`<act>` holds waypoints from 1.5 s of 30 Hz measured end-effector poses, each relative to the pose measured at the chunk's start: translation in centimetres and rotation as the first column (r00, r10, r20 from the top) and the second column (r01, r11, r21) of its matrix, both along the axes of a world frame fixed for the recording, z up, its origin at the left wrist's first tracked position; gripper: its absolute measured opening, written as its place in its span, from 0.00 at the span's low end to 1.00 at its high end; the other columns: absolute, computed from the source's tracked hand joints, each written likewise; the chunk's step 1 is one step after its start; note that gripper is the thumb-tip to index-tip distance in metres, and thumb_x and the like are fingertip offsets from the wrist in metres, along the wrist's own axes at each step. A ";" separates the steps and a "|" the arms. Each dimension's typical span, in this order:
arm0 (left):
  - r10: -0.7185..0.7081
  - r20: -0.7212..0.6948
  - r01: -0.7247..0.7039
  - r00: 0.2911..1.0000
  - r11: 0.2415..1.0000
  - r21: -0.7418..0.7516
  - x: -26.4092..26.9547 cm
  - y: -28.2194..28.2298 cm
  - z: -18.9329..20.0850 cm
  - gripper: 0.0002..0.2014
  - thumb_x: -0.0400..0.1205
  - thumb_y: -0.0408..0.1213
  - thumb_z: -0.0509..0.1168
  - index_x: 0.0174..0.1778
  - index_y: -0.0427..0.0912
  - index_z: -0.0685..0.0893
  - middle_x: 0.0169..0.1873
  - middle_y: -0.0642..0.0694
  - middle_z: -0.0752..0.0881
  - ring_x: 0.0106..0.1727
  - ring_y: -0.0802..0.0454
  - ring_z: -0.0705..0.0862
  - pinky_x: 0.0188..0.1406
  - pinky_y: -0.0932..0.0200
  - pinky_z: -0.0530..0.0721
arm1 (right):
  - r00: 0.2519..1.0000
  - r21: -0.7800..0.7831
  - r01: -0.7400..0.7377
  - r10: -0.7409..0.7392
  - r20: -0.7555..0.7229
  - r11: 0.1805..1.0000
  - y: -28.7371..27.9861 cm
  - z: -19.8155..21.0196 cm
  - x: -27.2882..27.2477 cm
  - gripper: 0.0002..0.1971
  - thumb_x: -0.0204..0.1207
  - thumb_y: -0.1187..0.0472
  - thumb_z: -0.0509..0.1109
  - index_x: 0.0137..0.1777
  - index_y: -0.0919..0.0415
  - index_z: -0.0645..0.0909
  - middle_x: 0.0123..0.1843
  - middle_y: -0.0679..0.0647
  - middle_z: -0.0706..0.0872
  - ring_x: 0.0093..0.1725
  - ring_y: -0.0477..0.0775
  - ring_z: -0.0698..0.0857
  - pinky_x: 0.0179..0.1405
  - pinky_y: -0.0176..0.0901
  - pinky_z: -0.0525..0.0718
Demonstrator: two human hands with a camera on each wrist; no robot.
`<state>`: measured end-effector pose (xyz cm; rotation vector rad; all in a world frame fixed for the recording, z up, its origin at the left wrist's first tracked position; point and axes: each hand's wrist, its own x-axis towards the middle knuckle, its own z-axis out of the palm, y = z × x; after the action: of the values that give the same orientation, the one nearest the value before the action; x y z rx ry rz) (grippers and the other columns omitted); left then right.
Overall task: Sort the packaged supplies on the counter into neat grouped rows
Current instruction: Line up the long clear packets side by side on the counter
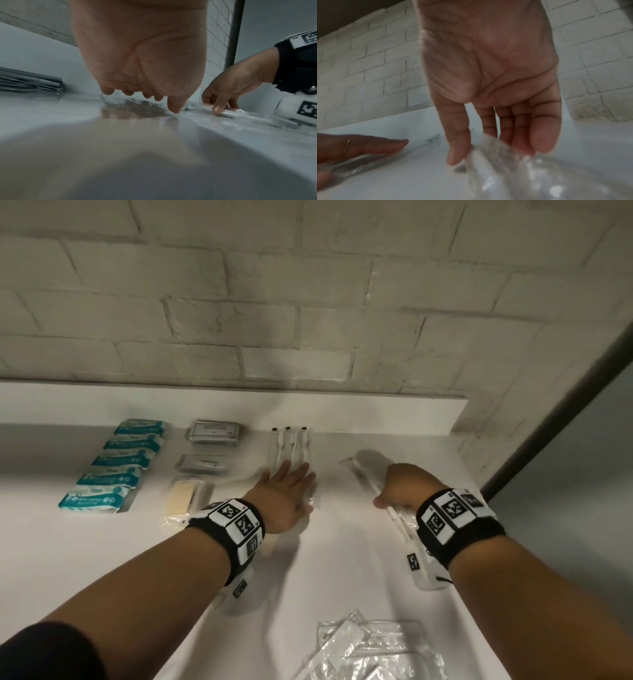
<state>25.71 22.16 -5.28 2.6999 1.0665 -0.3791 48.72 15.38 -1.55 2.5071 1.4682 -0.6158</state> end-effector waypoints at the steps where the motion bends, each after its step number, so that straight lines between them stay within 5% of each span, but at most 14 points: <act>1: 0.001 -0.010 -0.001 1.000 1.000 -0.010 0.0 0.0 0.0 0.32 0.87 0.54 0.47 0.85 0.52 0.44 0.85 0.52 0.40 0.85 0.44 0.40 0.81 0.37 0.45 | 1.000 0.013 0.001 -0.001 0.008 1.000 0.0 -0.3 -0.1 0.21 0.71 0.53 0.75 0.60 0.62 0.80 0.53 0.55 0.86 0.52 0.57 0.86 0.50 0.44 0.84; 5: 0.010 -0.007 -0.010 1.000 1.000 -0.025 0.0 -0.1 0.1 0.31 0.87 0.54 0.47 0.85 0.51 0.46 0.85 0.51 0.41 0.85 0.43 0.40 0.81 0.37 0.46 | 0.998 0.016 0.056 -0.056 0.002 0.998 0.8 -0.2 0.0 0.15 0.80 0.60 0.63 0.62 0.67 0.81 0.58 0.59 0.85 0.58 0.60 0.84 0.52 0.44 0.79; 10: 0.017 0.002 -0.017 1.000 0.999 -0.048 -0.1 -0.1 0.3 0.31 0.87 0.54 0.48 0.85 0.52 0.47 0.85 0.52 0.41 0.85 0.43 0.41 0.81 0.37 0.46 | 0.999 0.246 -0.050 0.051 0.002 0.968 2.6 3.1 -0.1 0.16 0.76 0.50 0.67 0.49 0.65 0.84 0.43 0.54 0.84 0.42 0.55 0.80 0.42 0.42 0.74; 13: 0.017 0.004 -0.016 1.000 0.998 -0.052 0.0 -0.1 0.3 0.31 0.87 0.54 0.48 0.85 0.52 0.47 0.85 0.52 0.41 0.85 0.43 0.40 0.81 0.37 0.46 | 0.966 0.620 -0.029 0.181 -0.184 0.784 2.8 6.4 -2.4 0.12 0.75 0.51 0.72 0.36 0.57 0.79 0.38 0.51 0.82 0.40 0.53 0.80 0.39 0.43 0.76; 15: 0.020 0.001 -0.020 1.000 0.998 -0.060 0.0 -0.1 0.4 0.31 0.87 0.53 0.48 0.85 0.52 0.47 0.85 0.52 0.41 0.85 0.44 0.40 0.81 0.38 0.46 | 0.935 0.770 0.016 0.262 -0.237 0.638 2.9 6.8 -4.0 0.06 0.73 0.55 0.75 0.42 0.56 0.85 0.46 0.52 0.86 0.46 0.53 0.84 0.48 0.46 0.81; 16: 0.021 0.002 -0.021 1.000 0.998 -0.064 0.0 -0.1 0.4 0.31 0.87 0.53 0.48 0.85 0.52 0.46 0.85 0.52 0.40 0.85 0.44 0.40 0.81 0.38 0.46 | 0.934 0.778 -0.024 0.292 -0.207 0.628 2.9 6.2 -4.5 0.06 0.73 0.58 0.75 0.49 0.55 0.87 0.52 0.52 0.86 0.50 0.53 0.85 0.52 0.44 0.81; 19: 0.020 0.009 -0.020 1.000 0.997 -0.070 -0.1 -0.2 0.5 0.31 0.87 0.53 0.48 0.85 0.52 0.46 0.85 0.52 0.40 0.85 0.43 0.40 0.81 0.38 0.46 | 0.923 0.544 -0.305 0.383 -0.032 0.782 2.4 2.9 -4.7 0.18 0.78 0.66 0.65 0.66 0.53 0.82 0.69 0.52 0.80 0.67 0.53 0.80 0.63 0.38 0.73; 22: 0.017 0.019 -0.016 1.000 0.998 -0.066 -0.2 -0.2 0.4 0.31 0.87 0.52 0.49 0.85 0.52 0.47 0.85 0.52 0.40 0.85 0.43 0.40 0.81 0.37 0.46 | 0.895 0.237 -0.428 0.446 -0.025 0.872 1.2 0.2 -4.1 0.24 0.83 0.68 0.57 0.78 0.52 0.72 0.80 0.51 0.70 0.78 0.55 0.71 0.76 0.44 0.68; 25: 0.022 0.021 -0.020 1.000 0.997 -0.073 -0.1 -0.1 0.4 0.30 0.88 0.52 0.49 0.85 0.51 0.47 0.85 0.52 0.40 0.85 0.43 0.40 0.81 0.38 0.46 | 0.888 0.227 -0.458 0.455 0.068 0.859 1.1 -0.7 -4.2 0.25 0.84 0.65 0.55 0.80 0.49 0.69 0.80 0.50 0.71 0.76 0.56 0.73 0.75 0.45 0.69; 29: 0.023 0.026 -0.021 0.999 0.997 -0.070 0.0 0.0 0.3 0.31 0.87 0.52 0.49 0.85 0.51 0.47 0.85 0.51 0.40 0.85 0.42 0.40 0.81 0.37 0.46 | 0.885 0.219 -0.463 0.460 0.067 0.859 2.0 -1.4 -5.3 0.18 0.83 0.55 0.58 0.71 0.53 0.77 0.70 0.52 0.81 0.67 0.56 0.80 0.65 0.46 0.77; 35: 0.036 0.077 -0.030 0.996 0.996 -0.084 -0.1 -0.5 0.5 0.32 0.86 0.50 0.52 0.85 0.50 0.49 0.85 0.50 0.43 0.85 0.41 0.41 0.81 0.36 0.46 | 0.992 0.230 -0.122 0.122 0.014 0.966 3.4 -2.0 -7.3 0.31 0.73 0.42 0.71 0.69 0.62 0.74 0.66 0.61 0.78 0.64 0.63 0.81 0.61 0.52 0.81; 41: 0.038 0.057 -0.034 0.998 0.997 -0.076 0.0 -0.2 0.3 0.31 0.87 0.51 0.50 0.85 0.50 0.49 0.85 0.51 0.42 0.85 0.41 0.41 0.80 0.37 0.46 | 0.971 0.188 0.186 -0.151 -0.185 0.964 4.6 -1.9 -6.9 0.19 0.71 0.61 0.64 0.60 0.65 0.82 0.61 0.63 0.85 0.57 0.64 0.86 0.56 0.48 0.86; 45: 0.031 0.050 -0.027 0.998 0.997 -0.075 0.0 -0.1 0.3 0.31 0.87 0.51 0.50 0.85 0.50 0.49 0.85 0.50 0.42 0.85 0.41 0.41 0.80 0.36 0.46 | 0.916 0.304 0.303 -0.187 -0.355 0.903 4.3 -1.0 -6.3 0.17 0.76 0.66 0.60 0.65 0.68 0.72 0.61 0.65 0.83 0.58 0.67 0.85 0.50 0.51 0.84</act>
<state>25.69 22.03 -4.98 2.6110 1.0552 -0.3358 42.38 19.73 -2.51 3.0283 1.4807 -0.9097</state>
